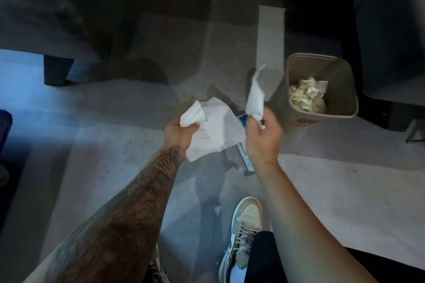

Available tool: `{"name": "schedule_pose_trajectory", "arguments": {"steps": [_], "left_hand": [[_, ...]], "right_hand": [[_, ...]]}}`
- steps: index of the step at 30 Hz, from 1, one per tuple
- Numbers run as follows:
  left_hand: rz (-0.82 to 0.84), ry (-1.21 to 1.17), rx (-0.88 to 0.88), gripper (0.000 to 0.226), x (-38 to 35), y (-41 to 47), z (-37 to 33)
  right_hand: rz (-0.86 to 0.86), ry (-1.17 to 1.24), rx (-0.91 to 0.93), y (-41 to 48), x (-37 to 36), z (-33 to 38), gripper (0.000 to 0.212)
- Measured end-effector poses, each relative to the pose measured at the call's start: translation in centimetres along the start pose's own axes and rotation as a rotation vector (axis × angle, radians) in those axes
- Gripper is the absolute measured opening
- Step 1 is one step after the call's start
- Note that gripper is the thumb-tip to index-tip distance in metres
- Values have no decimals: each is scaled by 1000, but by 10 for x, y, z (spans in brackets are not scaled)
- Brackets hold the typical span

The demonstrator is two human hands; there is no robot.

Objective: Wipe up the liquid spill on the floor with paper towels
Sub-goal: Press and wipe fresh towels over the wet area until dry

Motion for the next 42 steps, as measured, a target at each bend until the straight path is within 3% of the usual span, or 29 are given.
{"name": "schedule_pose_trajectory", "arguments": {"steps": [7,11,14,16,18,20,23,25,27,29,32,35,39,42], "left_hand": [[137,-204,122,42,17,2,14],[162,-375,202,58,31,4,24],[303,-434,193,75,37,4,24],[272,-347,215,72,49,7,35],[103,-204,243,50,70,22,55],[17,-148,281,36,86,34,71],[77,-160,329,31,94,38,76],[148,-143,366,26,95,44,79],[180,-111,372,22,97,51,77],[147,-103,318,19,99,69,71],[68,-88,204,19,101,107,63],[65,152,51,35,89,140,50],[-64,399,-93,53,77,172,23],[-124,447,-184,54,72,195,16]], "right_hand": [[447,-244,306,-56,-91,18,29],[574,-320,312,-79,-120,7,31],[697,-508,315,-94,-141,-12,52],[779,-598,350,-106,-153,-21,63],[806,-587,355,-112,-161,-30,66],[692,-474,232,-102,-163,-47,66],[426,-134,-308,-77,-157,-96,66],[480,148,-741,-83,-171,-136,57],[648,256,-965,-93,-186,-149,43],[700,229,-915,-82,-194,-154,30],[473,149,-716,-35,-194,-159,20],[347,53,-600,10,-196,-165,19],[437,-122,-455,50,-221,-161,30],[441,-237,-348,78,-243,-155,40]]}}
Point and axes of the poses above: each hand's wrist, its own y-axis towards the middle knuckle, its own x-axis out of the back of the hand, z = x × y, the point moved 7 cm from there along y, towards the middle knuckle, and after that the axes turned 1 degree about -y, right-handed, at the moved point
